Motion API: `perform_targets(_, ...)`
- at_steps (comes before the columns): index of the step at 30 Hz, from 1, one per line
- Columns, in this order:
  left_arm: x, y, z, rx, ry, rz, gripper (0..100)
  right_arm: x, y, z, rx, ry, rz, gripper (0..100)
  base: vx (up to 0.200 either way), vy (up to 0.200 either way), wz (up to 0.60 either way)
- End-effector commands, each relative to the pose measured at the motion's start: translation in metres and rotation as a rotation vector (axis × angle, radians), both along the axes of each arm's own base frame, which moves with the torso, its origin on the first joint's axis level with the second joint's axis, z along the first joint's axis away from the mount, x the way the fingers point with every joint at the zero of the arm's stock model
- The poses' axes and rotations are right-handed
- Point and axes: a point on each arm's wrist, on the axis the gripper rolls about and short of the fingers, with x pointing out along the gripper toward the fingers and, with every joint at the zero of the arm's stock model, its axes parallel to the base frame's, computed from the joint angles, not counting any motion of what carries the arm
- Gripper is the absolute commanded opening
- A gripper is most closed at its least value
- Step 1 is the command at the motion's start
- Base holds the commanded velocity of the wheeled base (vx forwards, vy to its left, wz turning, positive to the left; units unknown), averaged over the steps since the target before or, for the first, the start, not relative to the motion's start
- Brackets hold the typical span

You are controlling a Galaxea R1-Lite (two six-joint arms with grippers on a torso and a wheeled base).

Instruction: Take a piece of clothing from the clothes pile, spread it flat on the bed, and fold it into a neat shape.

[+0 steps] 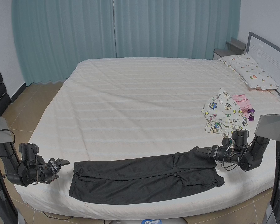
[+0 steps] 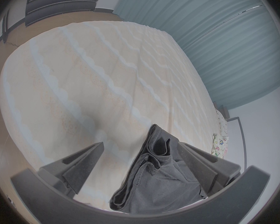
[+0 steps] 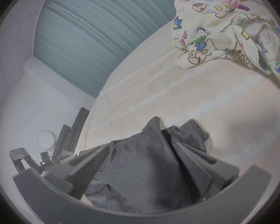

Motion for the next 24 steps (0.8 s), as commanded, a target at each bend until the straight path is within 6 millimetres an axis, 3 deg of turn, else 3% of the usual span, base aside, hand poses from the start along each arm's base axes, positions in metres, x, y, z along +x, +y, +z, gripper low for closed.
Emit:
perform_targets(1, 0.000, 0.000, 0.000, 0.000, -0.003, 0.001, 100, -0.004, 0.000, 0.001, -0.003, 0.004, 0.002, 0, 0.000, 0.000, 0.00)
perform_targets(16, -0.001, 0.000, -0.001, 0.000, 0.003, 0.000, 100, -0.020, -0.021, 0.009, -0.019, 0.013, -0.046, 0, 0.000, 0.000, 0.00)
perform_targets(17, -0.001, 0.000, -0.001, 0.000, 0.003, 0.000, 100, -0.021, -0.021, 0.008, -0.019, 0.017, -0.044, 100, 0.000, 0.000, 0.00)
perform_targets(20, -0.001, 0.000, 0.001, 0.000, -0.004, 0.000, 100, -0.021, -0.020, 0.009, -0.019, 0.011, -0.041, 100, 0.000, 0.000, 0.00)
perform_targets(24, 0.002, -0.002, 0.015, -0.015, -0.050, 0.020, 100, -0.020, -0.020, 0.026, -0.007, -0.030, -0.049, 100, 0.000, 0.000, 0.00)
